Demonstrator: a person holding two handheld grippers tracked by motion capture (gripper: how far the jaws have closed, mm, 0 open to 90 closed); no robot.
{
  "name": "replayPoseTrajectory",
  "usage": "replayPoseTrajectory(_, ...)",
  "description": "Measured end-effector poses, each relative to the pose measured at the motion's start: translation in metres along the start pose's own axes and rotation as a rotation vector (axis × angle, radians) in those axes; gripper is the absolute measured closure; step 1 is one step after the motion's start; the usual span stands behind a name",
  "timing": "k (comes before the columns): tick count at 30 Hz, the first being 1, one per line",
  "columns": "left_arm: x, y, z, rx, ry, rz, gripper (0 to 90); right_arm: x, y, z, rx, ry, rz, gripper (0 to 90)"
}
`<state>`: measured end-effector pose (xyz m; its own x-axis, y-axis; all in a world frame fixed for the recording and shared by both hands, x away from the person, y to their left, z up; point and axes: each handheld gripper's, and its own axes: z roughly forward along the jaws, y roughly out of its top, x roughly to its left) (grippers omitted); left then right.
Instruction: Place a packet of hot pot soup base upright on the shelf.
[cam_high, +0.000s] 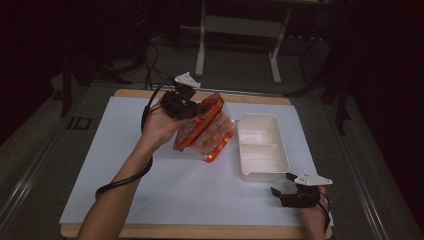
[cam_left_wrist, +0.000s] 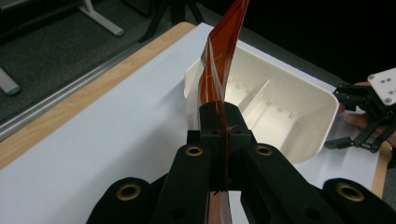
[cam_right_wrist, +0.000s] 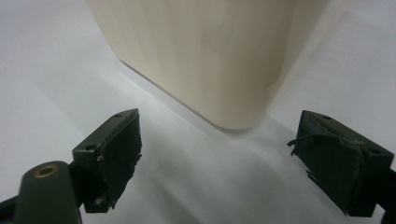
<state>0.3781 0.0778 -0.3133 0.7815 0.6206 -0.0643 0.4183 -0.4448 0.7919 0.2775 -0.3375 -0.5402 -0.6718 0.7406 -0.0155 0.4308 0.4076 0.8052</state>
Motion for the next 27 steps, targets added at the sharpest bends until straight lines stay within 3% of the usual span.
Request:
replayPoseTrajectory(13, -0.003, 0.024, 0.004, -0.032, 0.001, 0.000, 90.0, 0.000, 0.000, 0.000, 0.001, 0.002, 0.001, 14.5)
replayPoseTrajectory(27, -0.007, 0.048, 0.007, -0.033, -0.005, 0.016, 90.0, 0.000, 0.000, -0.001, -0.001, 0.004, 0.002, 14.5)
